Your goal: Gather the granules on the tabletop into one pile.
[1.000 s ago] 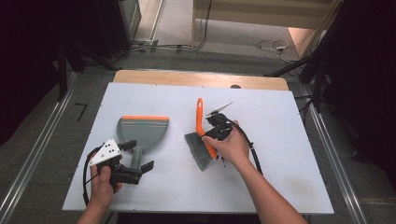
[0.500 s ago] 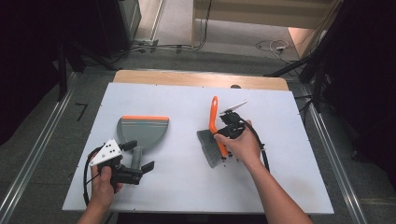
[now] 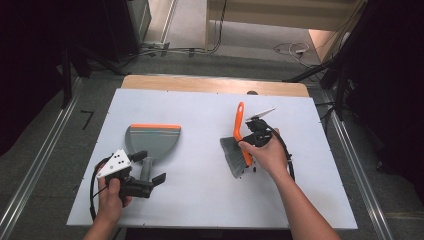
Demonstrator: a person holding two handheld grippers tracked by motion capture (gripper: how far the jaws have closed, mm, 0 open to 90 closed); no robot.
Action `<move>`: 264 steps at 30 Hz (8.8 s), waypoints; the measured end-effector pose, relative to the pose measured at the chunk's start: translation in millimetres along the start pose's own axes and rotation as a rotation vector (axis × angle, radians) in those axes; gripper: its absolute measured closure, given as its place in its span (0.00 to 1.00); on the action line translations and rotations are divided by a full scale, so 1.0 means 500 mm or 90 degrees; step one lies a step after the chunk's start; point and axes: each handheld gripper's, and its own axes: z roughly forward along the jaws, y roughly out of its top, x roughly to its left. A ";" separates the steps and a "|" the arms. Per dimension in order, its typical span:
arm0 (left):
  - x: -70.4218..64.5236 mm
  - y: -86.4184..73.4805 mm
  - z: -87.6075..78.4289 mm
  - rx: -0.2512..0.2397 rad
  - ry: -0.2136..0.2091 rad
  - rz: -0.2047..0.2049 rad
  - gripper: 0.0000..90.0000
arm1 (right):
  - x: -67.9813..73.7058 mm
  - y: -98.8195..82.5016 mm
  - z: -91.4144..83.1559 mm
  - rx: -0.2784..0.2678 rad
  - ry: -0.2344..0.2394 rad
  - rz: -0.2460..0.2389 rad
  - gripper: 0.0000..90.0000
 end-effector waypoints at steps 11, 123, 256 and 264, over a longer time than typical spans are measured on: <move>-0.001 0.001 0.002 0.001 -0.001 0.002 0.00 | -0.023 -0.006 -0.020 -0.031 0.042 0.017 0.75; 0.003 -0.001 0.005 -0.003 0.005 -0.006 0.00 | 0.009 0.077 -0.013 0.028 0.009 -0.585 0.75; 0.007 -0.001 0.009 0.003 0.017 -0.002 0.00 | -0.112 -0.200 -0.187 -0.268 0.035 -0.198 0.76; 0.010 0.000 0.004 0.001 0.022 0.000 0.00 | -0.150 -0.251 -0.201 -0.280 0.032 -0.164 0.76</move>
